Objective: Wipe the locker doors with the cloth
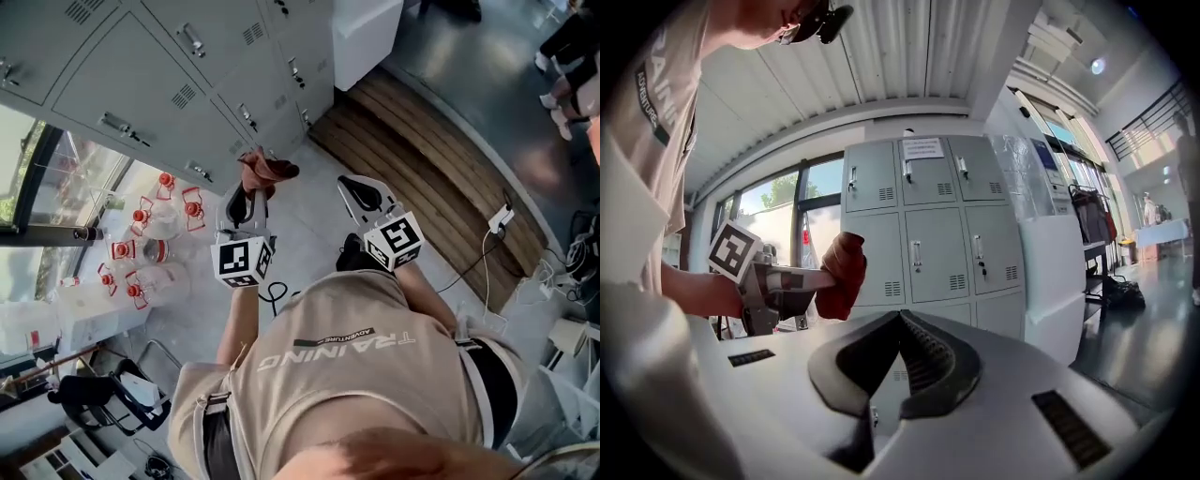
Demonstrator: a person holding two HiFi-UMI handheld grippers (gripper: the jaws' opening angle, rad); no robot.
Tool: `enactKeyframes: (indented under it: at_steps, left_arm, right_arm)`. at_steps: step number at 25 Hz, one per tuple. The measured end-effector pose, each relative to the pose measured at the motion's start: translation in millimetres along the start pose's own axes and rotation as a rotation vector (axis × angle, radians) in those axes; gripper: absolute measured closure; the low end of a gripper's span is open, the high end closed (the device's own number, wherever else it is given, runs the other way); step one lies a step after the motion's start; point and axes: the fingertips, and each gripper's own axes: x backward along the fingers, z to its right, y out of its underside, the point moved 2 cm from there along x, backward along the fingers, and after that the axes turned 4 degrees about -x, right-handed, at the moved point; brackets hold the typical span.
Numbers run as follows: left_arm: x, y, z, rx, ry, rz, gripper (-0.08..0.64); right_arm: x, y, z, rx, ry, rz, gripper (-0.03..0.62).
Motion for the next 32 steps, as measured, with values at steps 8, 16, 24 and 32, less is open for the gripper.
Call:
enactKeyframes:
  at_steps: [8, 16, 24, 32]
  left_arm:
    - [-97.4, -16.9, -5.6, 0.096, -0.063, 0.001, 0.479]
    - [-132.9, -1.8, -29.8, 0.092, -0.154, -0.080, 0.479]
    - [-191.5, 6.3, -65.0, 0.075, -0.114, -0.062, 0.479]
    - [-264.7, -46.4, -120.7, -0.124, -0.083, 0.029, 0.479]
  right_arm:
    - [-68.4, -26.1, 91.2, -0.002, -0.102, 0.022, 0.579]
    - [-113.0, -14.7, 126.4, -0.032, -0.172, -0.034, 0.578]
    - [-168.6, -41.8, 157.9, 0.052, -0.136, -0.031, 0.578]
    - [-245.5, -77.6, 186.7, 0.077, -0.097, -0.043, 0.578]
